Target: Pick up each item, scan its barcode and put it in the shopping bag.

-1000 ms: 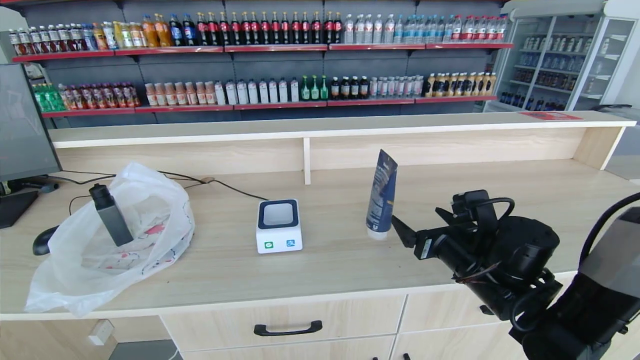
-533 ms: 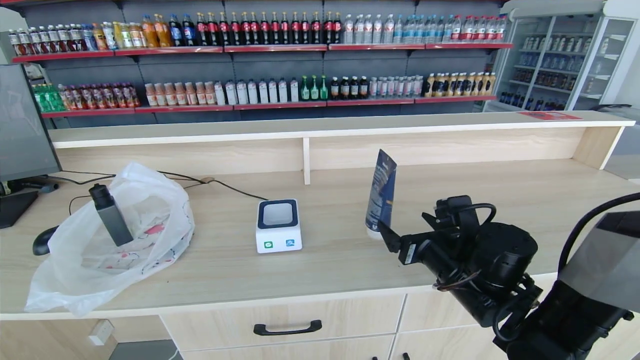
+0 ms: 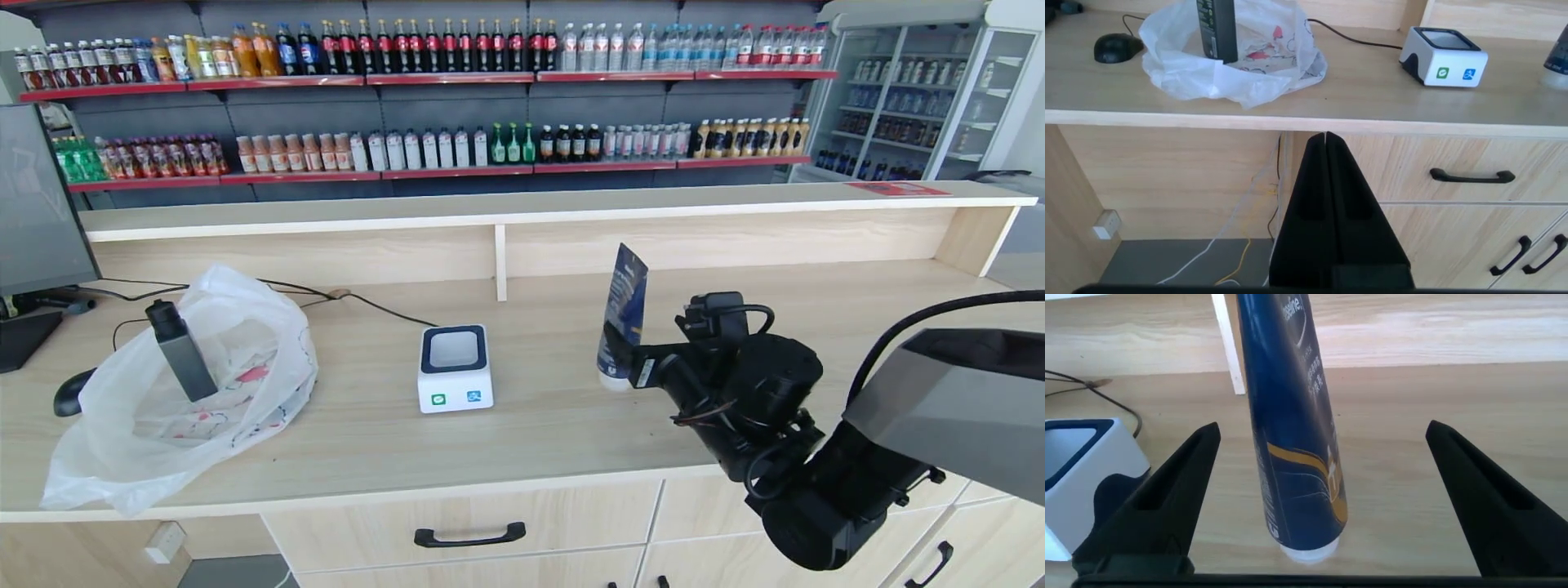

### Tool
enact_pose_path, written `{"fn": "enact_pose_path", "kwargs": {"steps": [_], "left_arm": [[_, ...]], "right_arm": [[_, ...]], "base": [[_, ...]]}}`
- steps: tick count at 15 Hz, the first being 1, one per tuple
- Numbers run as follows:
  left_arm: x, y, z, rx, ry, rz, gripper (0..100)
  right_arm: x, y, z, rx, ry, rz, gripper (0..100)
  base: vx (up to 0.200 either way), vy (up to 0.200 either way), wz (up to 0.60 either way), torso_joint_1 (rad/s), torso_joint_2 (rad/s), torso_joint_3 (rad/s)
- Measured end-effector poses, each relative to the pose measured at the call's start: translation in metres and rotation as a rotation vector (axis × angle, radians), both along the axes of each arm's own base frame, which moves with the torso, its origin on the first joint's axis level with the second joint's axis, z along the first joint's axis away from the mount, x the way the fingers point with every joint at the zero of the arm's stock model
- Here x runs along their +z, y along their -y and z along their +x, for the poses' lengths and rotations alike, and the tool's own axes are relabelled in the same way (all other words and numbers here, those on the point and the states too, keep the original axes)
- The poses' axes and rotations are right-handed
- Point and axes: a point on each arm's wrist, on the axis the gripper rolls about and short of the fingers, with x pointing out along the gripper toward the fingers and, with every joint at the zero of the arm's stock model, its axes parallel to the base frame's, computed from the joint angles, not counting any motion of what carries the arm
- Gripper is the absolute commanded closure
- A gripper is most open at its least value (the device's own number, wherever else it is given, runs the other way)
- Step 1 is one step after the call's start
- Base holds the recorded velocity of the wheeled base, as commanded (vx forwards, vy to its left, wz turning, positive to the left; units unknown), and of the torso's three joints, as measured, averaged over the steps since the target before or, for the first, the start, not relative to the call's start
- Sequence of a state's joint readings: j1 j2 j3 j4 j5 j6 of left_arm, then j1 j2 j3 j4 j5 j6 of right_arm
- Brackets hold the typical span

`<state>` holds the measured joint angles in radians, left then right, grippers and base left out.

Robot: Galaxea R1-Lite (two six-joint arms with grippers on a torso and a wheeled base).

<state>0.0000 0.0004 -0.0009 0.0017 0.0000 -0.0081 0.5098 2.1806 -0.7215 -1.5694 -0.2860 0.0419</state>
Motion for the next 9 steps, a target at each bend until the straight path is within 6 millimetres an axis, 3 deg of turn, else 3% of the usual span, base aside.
{"fn": "enact_pose_path", "kwargs": {"steps": [9], "left_arm": [[0.0,0.0,0.0,0.0,0.002,-0.003,100]], "right_arm": [[-0.01,-0.008,0.032,-0.016,0.046,0.008,0]], "base": [[0.0,0.0,0.0,0.0,0.0,0.0]]}}
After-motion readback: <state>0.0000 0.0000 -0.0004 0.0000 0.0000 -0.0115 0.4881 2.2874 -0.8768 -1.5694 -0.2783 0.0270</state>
